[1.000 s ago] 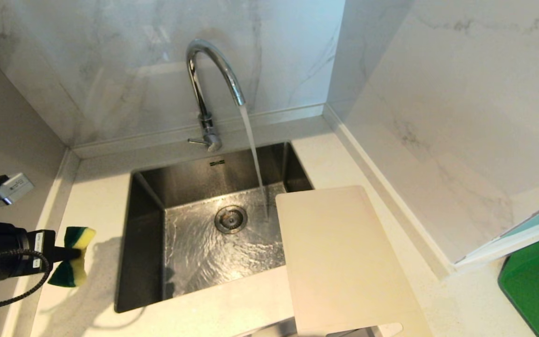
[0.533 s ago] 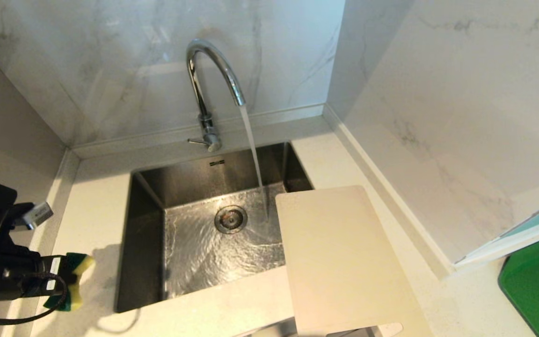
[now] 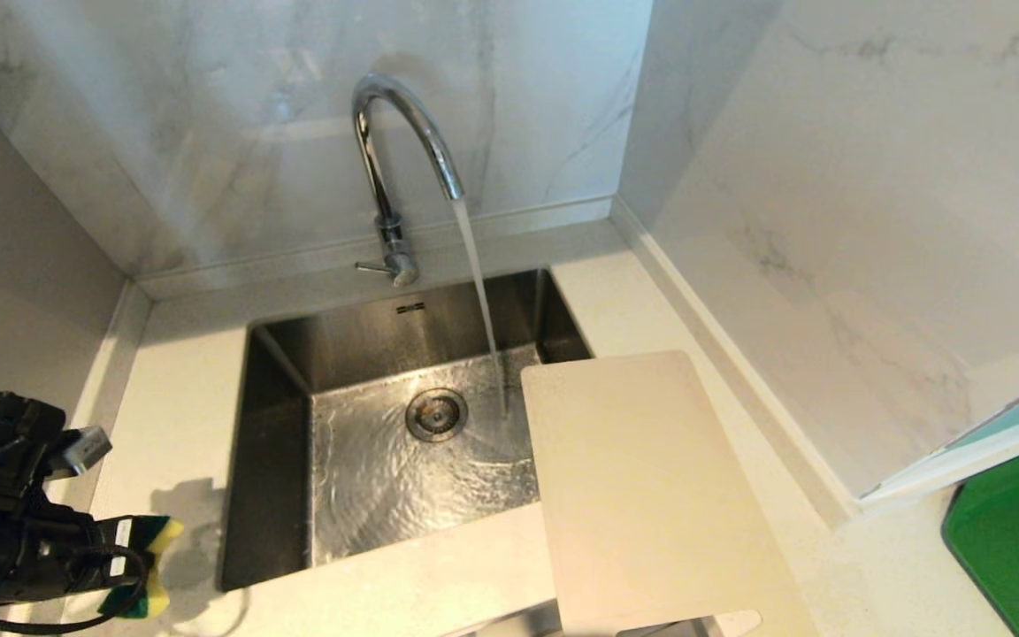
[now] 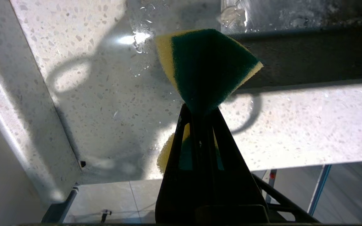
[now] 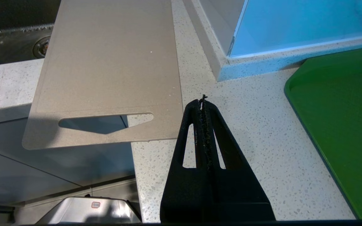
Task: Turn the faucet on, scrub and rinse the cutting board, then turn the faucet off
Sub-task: Put down the cleaning cloth
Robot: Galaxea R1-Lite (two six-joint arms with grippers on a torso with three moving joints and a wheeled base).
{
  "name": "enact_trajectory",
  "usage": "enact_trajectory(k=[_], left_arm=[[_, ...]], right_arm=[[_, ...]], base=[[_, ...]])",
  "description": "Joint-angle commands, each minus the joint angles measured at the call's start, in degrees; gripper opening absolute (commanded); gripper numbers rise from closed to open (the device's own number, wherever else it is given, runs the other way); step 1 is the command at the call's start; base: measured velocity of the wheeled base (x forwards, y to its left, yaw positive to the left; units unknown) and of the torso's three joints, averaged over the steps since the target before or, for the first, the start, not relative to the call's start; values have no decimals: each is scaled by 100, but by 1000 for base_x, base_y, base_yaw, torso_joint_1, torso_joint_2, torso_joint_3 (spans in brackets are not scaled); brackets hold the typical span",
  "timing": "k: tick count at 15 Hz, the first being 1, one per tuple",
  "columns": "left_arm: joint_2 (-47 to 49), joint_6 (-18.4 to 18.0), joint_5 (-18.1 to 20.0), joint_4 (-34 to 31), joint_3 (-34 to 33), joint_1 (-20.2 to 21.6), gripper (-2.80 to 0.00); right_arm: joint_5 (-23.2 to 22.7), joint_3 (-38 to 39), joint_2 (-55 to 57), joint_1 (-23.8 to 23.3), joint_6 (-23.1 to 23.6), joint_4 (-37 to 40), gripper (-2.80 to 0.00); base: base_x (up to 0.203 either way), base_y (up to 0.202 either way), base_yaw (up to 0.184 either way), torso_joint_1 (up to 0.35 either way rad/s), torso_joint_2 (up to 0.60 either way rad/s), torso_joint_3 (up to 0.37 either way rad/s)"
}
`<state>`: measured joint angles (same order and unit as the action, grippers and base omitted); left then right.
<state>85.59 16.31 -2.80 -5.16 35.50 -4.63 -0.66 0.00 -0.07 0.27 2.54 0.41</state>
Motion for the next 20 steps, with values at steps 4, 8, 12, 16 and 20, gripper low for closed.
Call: enact_trajectory(k=[4, 8, 12, 16, 20], left_arm=[[847, 12, 34, 763, -80, 64, -280], [1235, 14, 39, 1048, -77, 280, -280], [1211, 12, 44, 1087, -69, 314, -280], [1100, 69, 29, 1072, -94, 400, -280], [1100, 75, 26, 1043, -120, 393, -280]], right_arm=[[-13, 9, 7, 0, 1, 2, -280], [-13, 9, 7, 0, 1, 2, -280], [-4, 9, 7, 0, -17, 2, -280], [-4, 9, 7, 0, -17, 2, -280], [-4, 9, 7, 0, -18, 2, -280]], base=[[0, 0, 0, 0, 0, 0], [0, 0, 0, 0, 0, 0], [0, 0, 0, 0, 0, 0], [0, 0, 0, 0, 0, 0], [0, 0, 0, 0, 0, 0]])
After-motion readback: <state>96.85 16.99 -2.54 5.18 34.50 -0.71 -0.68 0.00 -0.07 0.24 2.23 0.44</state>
